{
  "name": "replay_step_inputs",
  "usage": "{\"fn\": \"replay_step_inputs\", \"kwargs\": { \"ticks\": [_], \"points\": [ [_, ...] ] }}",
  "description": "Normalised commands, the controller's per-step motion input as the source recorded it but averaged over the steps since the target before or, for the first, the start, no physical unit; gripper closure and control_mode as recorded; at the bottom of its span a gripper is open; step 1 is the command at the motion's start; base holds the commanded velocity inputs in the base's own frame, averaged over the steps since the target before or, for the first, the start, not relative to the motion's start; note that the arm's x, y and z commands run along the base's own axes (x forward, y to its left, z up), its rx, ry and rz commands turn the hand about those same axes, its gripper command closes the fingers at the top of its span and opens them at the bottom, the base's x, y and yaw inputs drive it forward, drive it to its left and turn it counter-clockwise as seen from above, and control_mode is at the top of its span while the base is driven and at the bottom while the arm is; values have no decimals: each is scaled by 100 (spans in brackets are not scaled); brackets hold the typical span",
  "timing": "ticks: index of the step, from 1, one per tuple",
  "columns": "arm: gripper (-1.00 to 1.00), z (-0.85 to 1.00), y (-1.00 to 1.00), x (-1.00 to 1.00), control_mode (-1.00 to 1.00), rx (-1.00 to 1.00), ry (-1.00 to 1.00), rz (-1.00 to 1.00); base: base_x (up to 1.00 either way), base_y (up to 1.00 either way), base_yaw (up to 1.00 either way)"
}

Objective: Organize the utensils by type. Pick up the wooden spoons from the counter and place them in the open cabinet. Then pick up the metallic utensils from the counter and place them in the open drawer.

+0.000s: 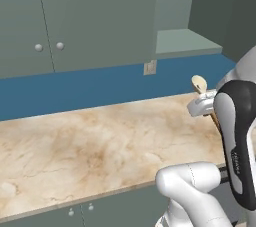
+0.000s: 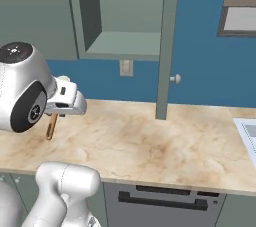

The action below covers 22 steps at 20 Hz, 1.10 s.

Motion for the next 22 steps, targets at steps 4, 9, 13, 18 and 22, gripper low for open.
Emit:
{"fn": "replay_step_inputs", "kwargs": {
  "ticks": [4,9,13,18,22],
  "points": [
    [100,0,0,11,-100,0,2,-3,0,0,0],
    [100,0,0,50,-100,0,5,-15,0,0,0],
    [100,31,0,9,-100,0,3,-23,0,0,0],
    [100,4,-11,0,-100,0,-12,-18,0,0,0],
    [100,3,-22,2,-100,0,-23,-5,0,0,0]
  ]
}}
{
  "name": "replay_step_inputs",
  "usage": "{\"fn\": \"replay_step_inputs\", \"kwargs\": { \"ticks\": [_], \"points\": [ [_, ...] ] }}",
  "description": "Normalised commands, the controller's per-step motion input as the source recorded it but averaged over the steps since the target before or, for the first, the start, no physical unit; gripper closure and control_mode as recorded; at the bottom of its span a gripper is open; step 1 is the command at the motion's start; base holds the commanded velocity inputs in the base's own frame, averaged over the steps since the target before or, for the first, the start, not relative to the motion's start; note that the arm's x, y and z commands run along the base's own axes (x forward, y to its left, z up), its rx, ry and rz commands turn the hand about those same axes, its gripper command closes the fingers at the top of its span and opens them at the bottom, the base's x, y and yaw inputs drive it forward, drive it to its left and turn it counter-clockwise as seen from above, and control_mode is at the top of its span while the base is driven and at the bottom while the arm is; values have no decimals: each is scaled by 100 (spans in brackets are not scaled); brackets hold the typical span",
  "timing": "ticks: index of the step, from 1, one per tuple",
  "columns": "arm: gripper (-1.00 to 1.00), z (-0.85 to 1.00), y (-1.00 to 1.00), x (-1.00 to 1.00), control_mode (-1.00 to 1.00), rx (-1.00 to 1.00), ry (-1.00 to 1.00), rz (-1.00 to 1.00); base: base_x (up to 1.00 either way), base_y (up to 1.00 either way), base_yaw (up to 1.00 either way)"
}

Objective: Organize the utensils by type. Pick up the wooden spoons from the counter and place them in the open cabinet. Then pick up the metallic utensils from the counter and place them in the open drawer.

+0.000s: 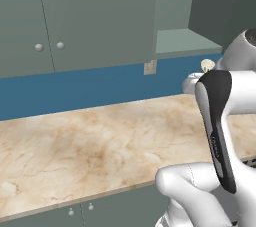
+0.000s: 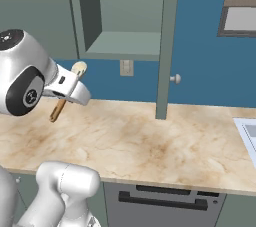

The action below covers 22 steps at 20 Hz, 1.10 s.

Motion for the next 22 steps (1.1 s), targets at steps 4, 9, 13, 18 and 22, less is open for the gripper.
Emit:
{"fn": "replay_step_inputs", "kwargs": {
  "ticks": [4,9,13,18,22],
  "points": [
    [100,0,-9,4,-100,0,-34,0,0,0,0],
    [100,32,-1,1,-100,0,-20,0,0,0,0],
    [100,72,-23,16,-100,6,4,-3,0,0,0],
    [100,6,-33,42,-100,9,1,0,0,0,0],
    [100,0,-21,72,-100,12,1,-3,0,0,0]
  ]
}}
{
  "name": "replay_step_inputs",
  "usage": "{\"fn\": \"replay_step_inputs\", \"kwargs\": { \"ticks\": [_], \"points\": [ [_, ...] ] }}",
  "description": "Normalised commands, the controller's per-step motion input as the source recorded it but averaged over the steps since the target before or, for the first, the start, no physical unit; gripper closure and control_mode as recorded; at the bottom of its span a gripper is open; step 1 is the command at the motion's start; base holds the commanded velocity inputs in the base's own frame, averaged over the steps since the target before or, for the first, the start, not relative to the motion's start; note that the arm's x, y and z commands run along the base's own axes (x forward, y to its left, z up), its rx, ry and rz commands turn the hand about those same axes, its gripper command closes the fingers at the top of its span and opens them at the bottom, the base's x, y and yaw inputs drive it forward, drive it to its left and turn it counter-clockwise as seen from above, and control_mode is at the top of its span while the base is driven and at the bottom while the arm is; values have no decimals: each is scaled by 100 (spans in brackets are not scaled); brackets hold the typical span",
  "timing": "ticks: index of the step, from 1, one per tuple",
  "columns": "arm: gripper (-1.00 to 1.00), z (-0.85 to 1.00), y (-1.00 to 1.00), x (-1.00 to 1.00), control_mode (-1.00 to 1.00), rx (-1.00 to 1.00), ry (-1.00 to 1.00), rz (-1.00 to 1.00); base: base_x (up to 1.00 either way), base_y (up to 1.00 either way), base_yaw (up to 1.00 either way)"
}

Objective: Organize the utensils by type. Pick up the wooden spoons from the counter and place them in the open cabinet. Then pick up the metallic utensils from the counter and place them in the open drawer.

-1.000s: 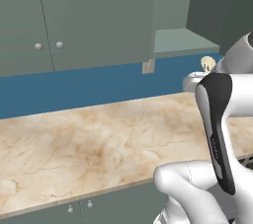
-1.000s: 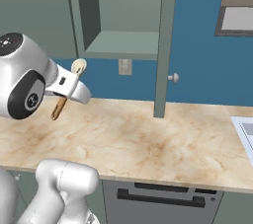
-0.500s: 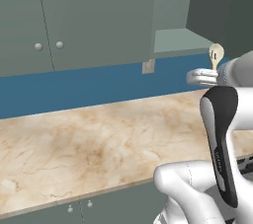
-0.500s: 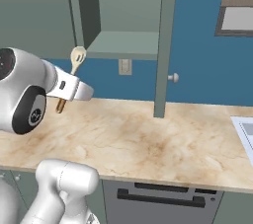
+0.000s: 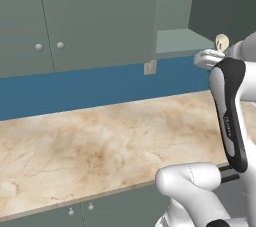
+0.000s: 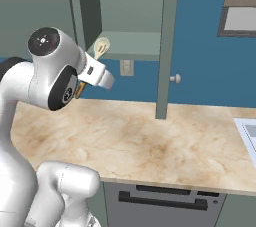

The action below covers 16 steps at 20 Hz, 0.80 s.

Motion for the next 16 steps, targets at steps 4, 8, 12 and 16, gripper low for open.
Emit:
{"fn": "replay_step_inputs", "kwargs": {
  "ticks": [4,8,12,16],
  "points": [
    [100,3,0,64,-100,12,2,-3,0,0,0],
    [100,2,-7,54,-100,13,1,-2,0,0,0],
    [100,0,-19,60,-100,12,0,-8,0,0,0],
    [100,0,-8,67,-100,6,0,-9,0,0,0]
  ]
}}
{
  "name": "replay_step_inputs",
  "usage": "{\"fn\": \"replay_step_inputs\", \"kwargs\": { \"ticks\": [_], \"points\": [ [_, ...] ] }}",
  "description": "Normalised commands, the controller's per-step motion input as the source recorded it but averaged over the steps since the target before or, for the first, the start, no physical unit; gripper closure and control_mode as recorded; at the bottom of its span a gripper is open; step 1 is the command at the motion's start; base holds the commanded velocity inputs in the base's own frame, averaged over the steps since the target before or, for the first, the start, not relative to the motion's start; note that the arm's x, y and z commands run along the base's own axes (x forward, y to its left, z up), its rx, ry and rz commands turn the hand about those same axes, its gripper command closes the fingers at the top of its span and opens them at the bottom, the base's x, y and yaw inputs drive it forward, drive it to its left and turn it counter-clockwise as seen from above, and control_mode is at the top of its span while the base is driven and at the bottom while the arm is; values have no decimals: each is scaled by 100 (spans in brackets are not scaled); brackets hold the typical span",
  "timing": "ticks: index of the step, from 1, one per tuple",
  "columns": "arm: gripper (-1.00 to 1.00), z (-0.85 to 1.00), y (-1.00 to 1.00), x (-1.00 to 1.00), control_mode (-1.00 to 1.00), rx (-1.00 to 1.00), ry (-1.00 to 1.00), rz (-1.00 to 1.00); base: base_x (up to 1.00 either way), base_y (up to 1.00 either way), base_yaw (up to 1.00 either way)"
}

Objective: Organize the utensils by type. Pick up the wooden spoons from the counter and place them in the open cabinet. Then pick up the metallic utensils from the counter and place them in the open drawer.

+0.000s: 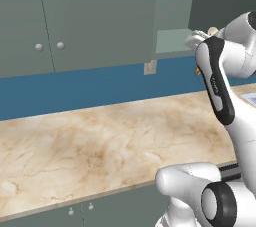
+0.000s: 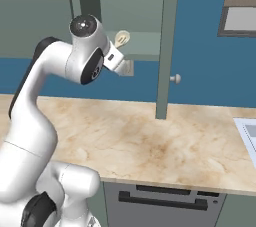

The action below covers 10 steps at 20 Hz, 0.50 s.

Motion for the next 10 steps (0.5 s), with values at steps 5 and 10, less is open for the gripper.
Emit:
{"fn": "replay_step_inputs", "kwargs": {
  "ticks": [5,10],
  "points": [
    [100,1,-11,72,-100,0,0,-5,0,0,0],
    [100,11,-13,56,-100,0,0,-3,0,0,0]
  ]
}}
